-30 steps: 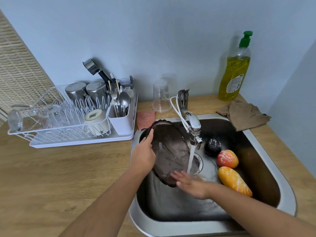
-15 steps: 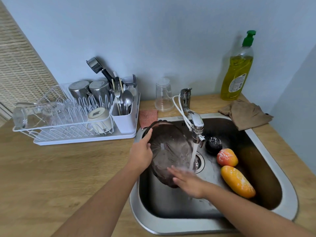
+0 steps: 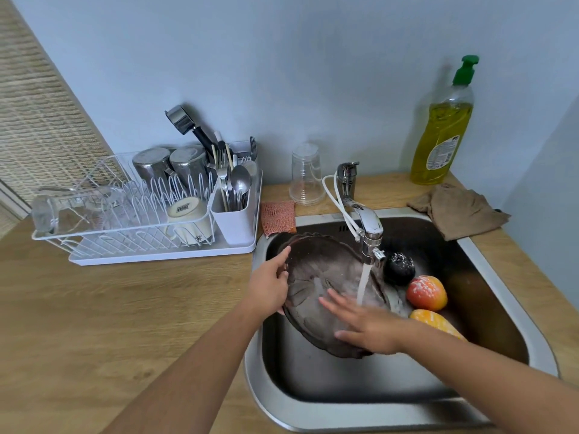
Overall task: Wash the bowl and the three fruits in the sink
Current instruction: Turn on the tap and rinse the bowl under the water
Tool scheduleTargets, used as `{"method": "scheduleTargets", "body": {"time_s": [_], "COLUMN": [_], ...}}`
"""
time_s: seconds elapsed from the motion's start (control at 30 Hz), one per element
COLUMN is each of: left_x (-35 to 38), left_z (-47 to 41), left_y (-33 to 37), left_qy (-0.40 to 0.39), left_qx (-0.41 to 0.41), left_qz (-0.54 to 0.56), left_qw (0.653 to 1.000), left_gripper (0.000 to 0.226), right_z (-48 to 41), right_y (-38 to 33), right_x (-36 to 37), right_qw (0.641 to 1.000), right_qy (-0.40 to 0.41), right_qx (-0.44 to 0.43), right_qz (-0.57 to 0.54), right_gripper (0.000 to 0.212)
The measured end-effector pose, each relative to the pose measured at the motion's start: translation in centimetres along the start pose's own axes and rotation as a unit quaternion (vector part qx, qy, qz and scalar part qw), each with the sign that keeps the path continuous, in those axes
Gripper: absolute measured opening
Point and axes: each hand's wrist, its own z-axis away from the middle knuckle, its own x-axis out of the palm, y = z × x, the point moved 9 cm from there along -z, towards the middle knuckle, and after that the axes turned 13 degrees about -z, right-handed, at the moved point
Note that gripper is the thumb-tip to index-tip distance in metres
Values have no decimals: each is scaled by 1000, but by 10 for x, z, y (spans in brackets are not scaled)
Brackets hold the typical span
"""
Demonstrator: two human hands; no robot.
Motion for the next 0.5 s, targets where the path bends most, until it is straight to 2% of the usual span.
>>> {"method": "scheduleTargets", "body": {"time_s": [0.1, 0.17, 0.23, 0.27, 0.37, 0.43, 0.5], "left_x": [10, 17, 16, 14, 3, -2, 0], "left_z": [8, 12, 10, 8, 3, 0, 0], "left_y": [-4, -2, 0, 1, 5, 1, -5], "left_qy": [-44, -43, -24, -17, 11, 18, 3], "left_qx": [-12, -9, -12, -10, 3, 4, -6], "left_qz": [-8, -5, 7, 8, -2, -14, -5], "left_qw": [999, 999, 1000, 1000, 1000, 1000, 1000], "left_gripper": [53, 53, 52, 52, 53, 54, 55], "right_z": [6, 0, -14, -23, -21, -6, 5], "right_y": [52, 56, 43, 32, -12, -10, 19], "right_x": [-30, -46, -43, -34, -4, 5, -1], "right_qw": [973, 960, 967, 976, 995, 998, 999], "right_qy": [75, 154, 181, 162, 49, -12, -2], "right_qx": [77, 109, 135, 129, 38, -1, 9], "right_qz": [204, 204, 118, 62, -82, -55, 44], "right_gripper": [62, 66, 65, 65, 69, 68, 67]}}
